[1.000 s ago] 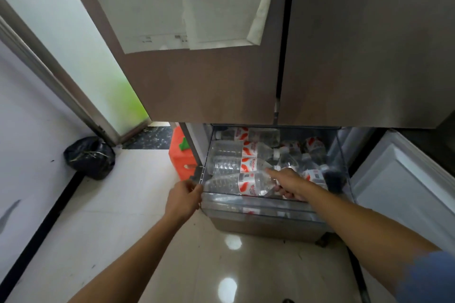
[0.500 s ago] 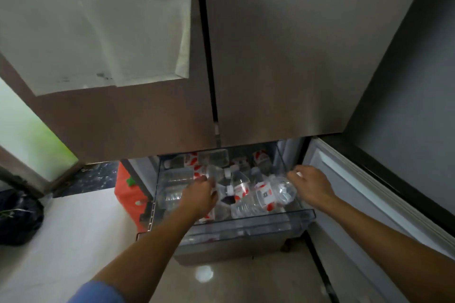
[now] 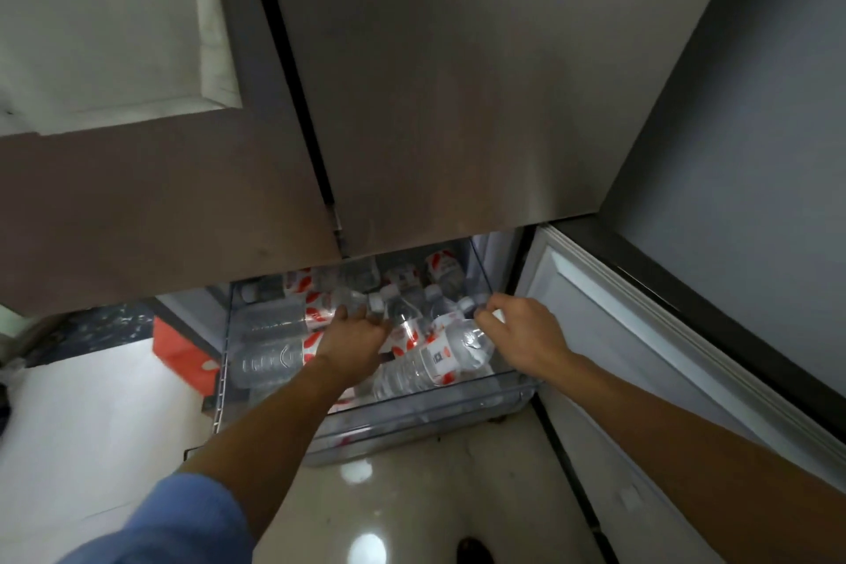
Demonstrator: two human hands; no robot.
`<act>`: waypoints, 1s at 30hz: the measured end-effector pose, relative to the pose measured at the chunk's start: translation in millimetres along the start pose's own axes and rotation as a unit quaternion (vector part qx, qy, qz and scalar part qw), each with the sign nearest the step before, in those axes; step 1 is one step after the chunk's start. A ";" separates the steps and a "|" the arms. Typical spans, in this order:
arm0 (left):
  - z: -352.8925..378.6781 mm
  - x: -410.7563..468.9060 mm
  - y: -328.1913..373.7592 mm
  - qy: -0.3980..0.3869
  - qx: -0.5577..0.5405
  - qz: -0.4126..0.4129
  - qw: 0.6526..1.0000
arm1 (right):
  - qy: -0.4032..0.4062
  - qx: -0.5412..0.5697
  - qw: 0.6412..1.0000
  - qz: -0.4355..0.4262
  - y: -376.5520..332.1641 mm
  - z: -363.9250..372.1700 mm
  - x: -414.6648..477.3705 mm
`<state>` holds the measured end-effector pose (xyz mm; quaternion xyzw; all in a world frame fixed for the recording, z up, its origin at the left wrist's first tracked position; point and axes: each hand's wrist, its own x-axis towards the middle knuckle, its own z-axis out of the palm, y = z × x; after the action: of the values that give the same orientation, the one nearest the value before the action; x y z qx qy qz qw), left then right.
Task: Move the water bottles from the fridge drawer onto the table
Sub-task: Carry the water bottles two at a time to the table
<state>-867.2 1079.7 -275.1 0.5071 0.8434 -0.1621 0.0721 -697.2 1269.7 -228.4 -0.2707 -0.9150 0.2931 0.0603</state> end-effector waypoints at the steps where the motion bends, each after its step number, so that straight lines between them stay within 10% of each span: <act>1: -5.2 -4.4 -1.9 0.017 0.006 0.002 1.000 | 0.001 0.002 1.000 -0.001 -0.5 0.5 0.2; 18: -84.3 -189.8 -96.9 0.270 -0.070 -0.168 0.946 | 0.100 -0.167 0.961 -0.197 -136.6 -16.4 -41.7; 30: -126.6 -373.9 -93.8 0.326 0.048 -0.295 0.897 | 0.133 -0.265 0.812 -0.502 -279.8 -34.6 -95.9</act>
<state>-766.5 771.8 -30.7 0.2621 0.9217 -0.0420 -0.2830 -735.4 1045.5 -36.2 0.1850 -0.9489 -0.0707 0.2459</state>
